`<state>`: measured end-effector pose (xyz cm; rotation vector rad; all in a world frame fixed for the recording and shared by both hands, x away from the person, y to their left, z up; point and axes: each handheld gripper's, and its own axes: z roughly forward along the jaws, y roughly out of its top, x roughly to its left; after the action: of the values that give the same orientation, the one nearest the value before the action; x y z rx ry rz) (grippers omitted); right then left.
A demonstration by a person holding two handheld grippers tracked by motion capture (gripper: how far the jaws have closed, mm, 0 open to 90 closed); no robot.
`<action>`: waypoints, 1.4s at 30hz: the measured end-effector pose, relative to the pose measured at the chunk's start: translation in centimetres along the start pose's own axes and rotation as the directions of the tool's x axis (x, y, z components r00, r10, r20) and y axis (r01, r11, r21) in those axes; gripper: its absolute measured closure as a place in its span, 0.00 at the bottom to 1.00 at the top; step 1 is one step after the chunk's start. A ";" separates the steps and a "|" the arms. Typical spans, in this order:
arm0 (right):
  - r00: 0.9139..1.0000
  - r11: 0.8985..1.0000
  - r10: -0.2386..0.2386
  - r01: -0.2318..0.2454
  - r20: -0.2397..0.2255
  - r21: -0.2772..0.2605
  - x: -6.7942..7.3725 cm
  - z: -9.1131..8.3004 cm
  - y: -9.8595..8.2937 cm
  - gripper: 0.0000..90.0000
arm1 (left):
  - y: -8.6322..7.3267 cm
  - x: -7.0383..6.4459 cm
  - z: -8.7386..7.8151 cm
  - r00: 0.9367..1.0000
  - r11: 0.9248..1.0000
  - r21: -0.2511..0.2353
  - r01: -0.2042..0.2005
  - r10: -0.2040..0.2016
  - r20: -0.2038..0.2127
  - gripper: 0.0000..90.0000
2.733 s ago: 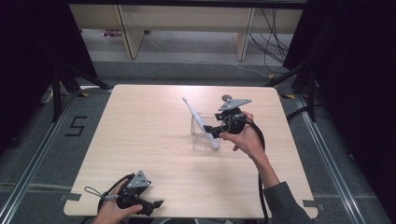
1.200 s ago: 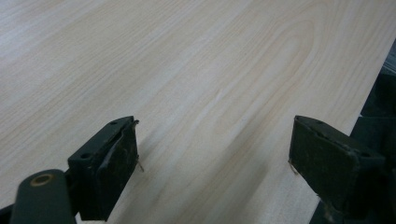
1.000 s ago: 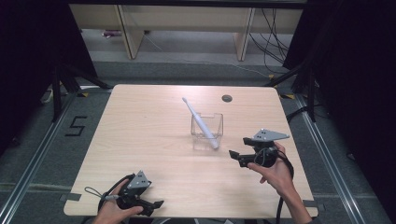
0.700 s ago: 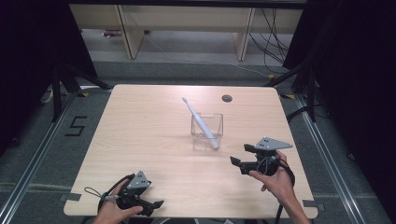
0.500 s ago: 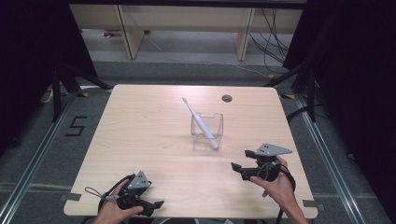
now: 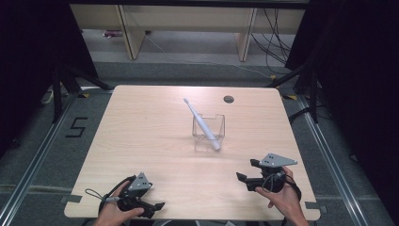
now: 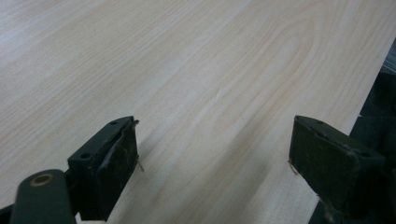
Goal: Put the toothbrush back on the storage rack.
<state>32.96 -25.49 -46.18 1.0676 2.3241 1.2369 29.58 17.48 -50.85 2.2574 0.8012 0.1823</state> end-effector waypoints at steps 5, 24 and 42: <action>1.000 1.000 0.022 -0.022 -0.009 0.000 0.3 -0.1 -0.6 0.26 | 0.0 0.0 0.0 1.000 1.000 0.002 0.005 -0.005 -0.003 0.16; 0.999 0.998 0.003 -0.005 0.034 0.055 1.0 -1.3 -2.3 0.24 | 0.0 -0.1 0.1 1.000 1.000 0.010 -0.005 0.005 0.003 0.17; 0.998 0.993 0.000 -0.008 0.066 0.117 1.5 -2.0 -3.5 0.23 | 0.0 0.0 0.1 1.000 1.000 0.006 0.006 -0.006 -0.010 0.16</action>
<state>29.14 -26.79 -47.66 1.1338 2.3707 1.0610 29.56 17.42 -50.91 2.2614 0.8147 0.1886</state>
